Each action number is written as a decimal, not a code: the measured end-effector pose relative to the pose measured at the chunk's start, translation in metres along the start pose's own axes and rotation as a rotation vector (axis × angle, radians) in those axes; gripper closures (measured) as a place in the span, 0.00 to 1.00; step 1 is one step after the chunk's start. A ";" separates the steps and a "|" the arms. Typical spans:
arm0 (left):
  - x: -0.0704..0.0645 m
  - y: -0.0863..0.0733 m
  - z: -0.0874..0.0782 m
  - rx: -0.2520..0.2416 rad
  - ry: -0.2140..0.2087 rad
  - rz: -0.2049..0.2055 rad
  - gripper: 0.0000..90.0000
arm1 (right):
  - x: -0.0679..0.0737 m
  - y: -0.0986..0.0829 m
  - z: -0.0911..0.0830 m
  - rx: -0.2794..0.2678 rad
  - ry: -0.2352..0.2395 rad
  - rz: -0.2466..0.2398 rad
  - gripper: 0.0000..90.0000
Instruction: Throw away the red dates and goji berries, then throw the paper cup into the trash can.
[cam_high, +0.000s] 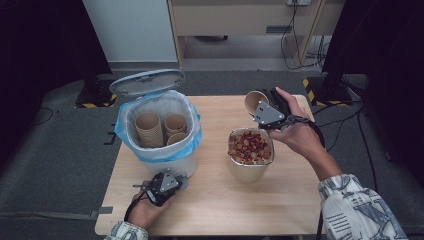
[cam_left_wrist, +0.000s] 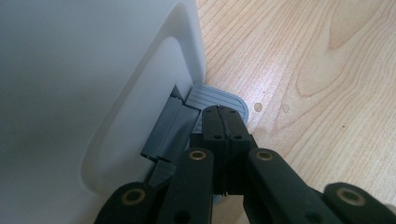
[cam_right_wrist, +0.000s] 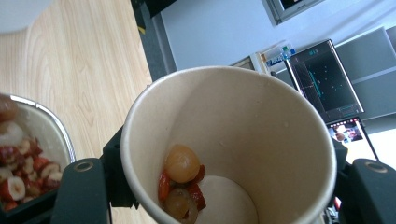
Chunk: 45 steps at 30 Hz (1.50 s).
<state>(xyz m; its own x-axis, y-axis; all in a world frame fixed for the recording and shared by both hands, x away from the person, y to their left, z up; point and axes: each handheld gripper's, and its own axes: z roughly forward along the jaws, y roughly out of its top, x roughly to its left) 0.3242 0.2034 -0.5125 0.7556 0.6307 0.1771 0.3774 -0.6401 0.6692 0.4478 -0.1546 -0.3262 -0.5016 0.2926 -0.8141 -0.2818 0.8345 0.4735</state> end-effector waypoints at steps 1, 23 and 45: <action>0.000 0.000 0.000 0.000 0.000 0.000 1.00 | 0.000 0.001 0.000 -0.004 -0.001 0.005 0.34; 0.000 0.000 0.000 -0.006 -0.004 -0.008 1.00 | -0.008 0.009 0.005 -0.084 0.067 0.204 0.33; 0.002 -0.001 0.000 -0.008 -0.010 -0.021 1.00 | -0.016 0.031 0.022 -0.177 0.172 0.388 0.33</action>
<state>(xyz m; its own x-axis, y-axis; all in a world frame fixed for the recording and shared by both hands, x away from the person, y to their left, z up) 0.3253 0.2047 -0.5128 0.7527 0.6395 0.1561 0.3890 -0.6235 0.6782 0.4655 -0.1231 -0.3061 -0.7220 0.4733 -0.5048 -0.1742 0.5817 0.7946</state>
